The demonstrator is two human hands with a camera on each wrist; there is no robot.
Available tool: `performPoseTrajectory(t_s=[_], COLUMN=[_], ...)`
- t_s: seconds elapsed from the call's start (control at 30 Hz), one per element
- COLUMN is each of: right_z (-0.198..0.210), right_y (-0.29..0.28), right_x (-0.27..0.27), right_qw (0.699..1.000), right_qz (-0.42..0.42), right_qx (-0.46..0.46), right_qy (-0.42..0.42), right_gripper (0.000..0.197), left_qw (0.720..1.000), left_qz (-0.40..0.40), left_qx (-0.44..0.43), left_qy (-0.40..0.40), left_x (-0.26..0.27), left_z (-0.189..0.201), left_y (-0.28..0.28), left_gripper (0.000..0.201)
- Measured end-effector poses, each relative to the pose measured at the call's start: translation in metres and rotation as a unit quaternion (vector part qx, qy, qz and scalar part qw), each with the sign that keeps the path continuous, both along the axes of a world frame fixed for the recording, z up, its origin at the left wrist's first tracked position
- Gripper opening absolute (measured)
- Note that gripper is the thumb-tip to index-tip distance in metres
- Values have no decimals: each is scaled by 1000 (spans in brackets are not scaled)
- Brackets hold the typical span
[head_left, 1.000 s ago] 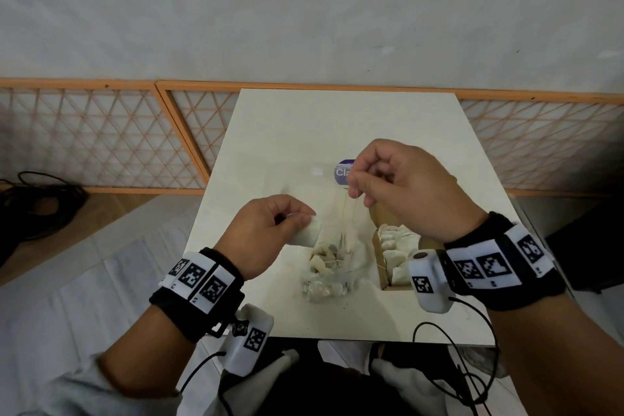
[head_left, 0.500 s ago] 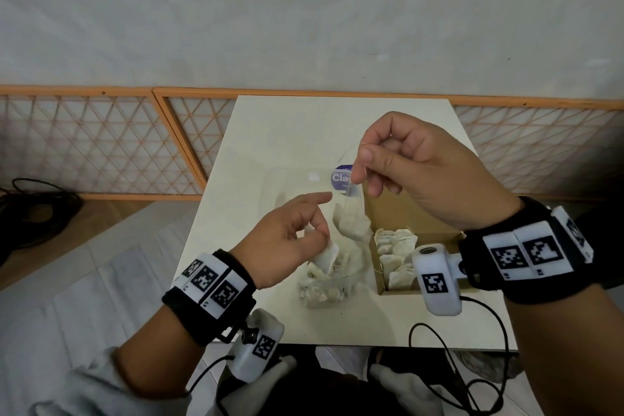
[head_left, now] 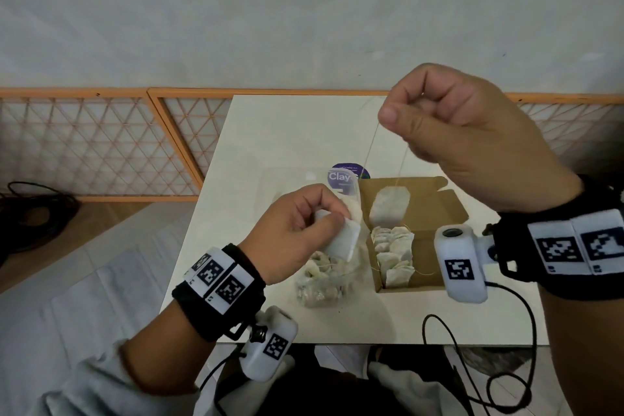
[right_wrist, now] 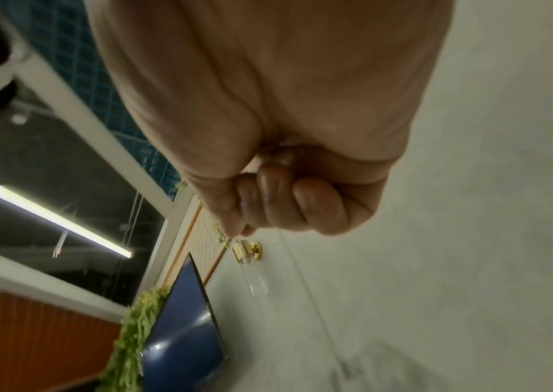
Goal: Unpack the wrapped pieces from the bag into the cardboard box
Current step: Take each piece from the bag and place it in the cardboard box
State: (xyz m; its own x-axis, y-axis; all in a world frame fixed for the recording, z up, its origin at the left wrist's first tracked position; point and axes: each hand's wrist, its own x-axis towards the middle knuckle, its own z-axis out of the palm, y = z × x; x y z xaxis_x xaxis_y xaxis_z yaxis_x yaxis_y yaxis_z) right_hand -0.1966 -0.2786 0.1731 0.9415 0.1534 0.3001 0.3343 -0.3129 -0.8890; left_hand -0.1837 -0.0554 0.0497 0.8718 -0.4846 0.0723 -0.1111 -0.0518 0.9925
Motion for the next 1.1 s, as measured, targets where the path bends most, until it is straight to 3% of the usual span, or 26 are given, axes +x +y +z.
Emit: performPoseTrajectory(t_s=[0.17,0.33,0.47,0.63,0.87,1.1], right_z=[0,-11,-13,-19,-47,-90], right_y=[-9,-14,-12,-11,-8,4], right_x=[14,25,28,36,45,47], right_qw=[988,986,987,990,992,995], right_qz=[-125,-159,-155,-135,-126,-78], right_qx=[-68,-43,-28,-3,-1,-24], right_qy=[-51,-36,-43,-41,-5,62], right_gripper=[19,18,20,17,16,14], left_qw=[999,1000,999,998,997,993], left_qz=[5,5,11,7,6,19], left_qx=[-45,-20,-22,-30,-63,-32], left_qy=[6,9,23,47,32,-108], left_x=[-6,-4,-5,-7,-8,-8], left_z=[8,8,10,11,13,34], left_y=[-1,-2,-5,-6,-2,3], left_gripper=[8,50,20,8,23,2])
